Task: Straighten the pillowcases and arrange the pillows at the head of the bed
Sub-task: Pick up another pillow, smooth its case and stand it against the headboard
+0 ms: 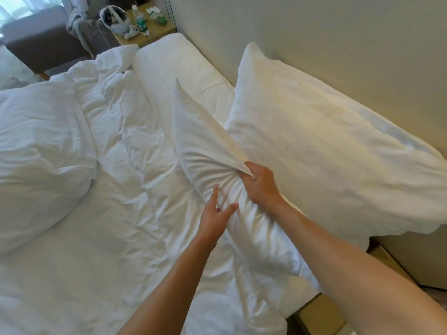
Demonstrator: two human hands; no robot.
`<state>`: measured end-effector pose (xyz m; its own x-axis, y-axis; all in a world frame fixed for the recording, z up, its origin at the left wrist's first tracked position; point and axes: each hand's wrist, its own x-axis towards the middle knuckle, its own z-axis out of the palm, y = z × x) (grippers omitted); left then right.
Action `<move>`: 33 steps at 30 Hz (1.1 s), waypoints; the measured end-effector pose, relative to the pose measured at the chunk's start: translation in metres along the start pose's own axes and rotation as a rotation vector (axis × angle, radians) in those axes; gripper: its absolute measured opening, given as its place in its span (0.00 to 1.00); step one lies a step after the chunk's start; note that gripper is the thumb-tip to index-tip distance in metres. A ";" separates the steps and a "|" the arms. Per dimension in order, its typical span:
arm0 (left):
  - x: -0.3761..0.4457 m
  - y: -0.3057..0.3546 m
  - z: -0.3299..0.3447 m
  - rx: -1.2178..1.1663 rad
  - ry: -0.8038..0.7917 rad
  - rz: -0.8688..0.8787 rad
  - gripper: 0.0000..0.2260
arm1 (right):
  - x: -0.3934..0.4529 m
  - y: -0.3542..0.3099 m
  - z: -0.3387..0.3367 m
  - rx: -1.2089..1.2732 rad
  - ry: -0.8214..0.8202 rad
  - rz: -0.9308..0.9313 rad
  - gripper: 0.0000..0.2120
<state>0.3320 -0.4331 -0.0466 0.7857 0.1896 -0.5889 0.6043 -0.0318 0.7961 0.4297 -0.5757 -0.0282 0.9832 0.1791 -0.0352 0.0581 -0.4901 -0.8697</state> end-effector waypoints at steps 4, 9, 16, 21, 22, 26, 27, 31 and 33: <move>0.001 0.010 0.021 0.120 -0.030 0.049 0.44 | 0.019 0.012 -0.038 -0.159 0.032 0.042 0.08; 0.006 0.001 0.060 0.244 -0.180 -0.034 0.42 | 0.021 0.059 -0.077 -0.535 -0.009 0.232 0.05; 0.006 -0.001 0.079 0.435 -0.161 -0.039 0.43 | -0.003 0.081 -0.110 -0.512 0.052 0.249 0.10; -0.006 0.002 0.083 0.472 -0.157 -0.066 0.41 | -0.017 0.078 -0.117 -0.498 0.068 0.252 0.04; -0.010 0.002 0.082 0.467 -0.159 -0.074 0.41 | -0.020 0.076 -0.118 -0.511 0.055 0.254 0.07; -0.033 0.007 0.073 0.383 -0.176 -0.100 0.38 | -0.041 0.061 -0.122 -0.600 -0.008 0.235 0.22; -0.039 0.007 0.068 0.367 -0.172 -0.102 0.36 | -0.048 0.056 -0.122 -0.633 -0.022 0.215 0.24; -0.074 0.001 0.034 0.274 -0.109 -0.106 0.30 | -0.085 0.029 -0.109 -0.677 -0.092 0.148 0.28; -0.097 -0.004 0.008 0.220 -0.053 -0.101 0.26 | -0.111 0.014 -0.096 -0.623 -0.150 0.128 0.28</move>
<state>0.2543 -0.4589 0.0063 0.7221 0.1514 -0.6750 0.6899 -0.2294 0.6866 0.3383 -0.6837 0.0110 0.9569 0.1815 -0.2266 0.0761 -0.9101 -0.4074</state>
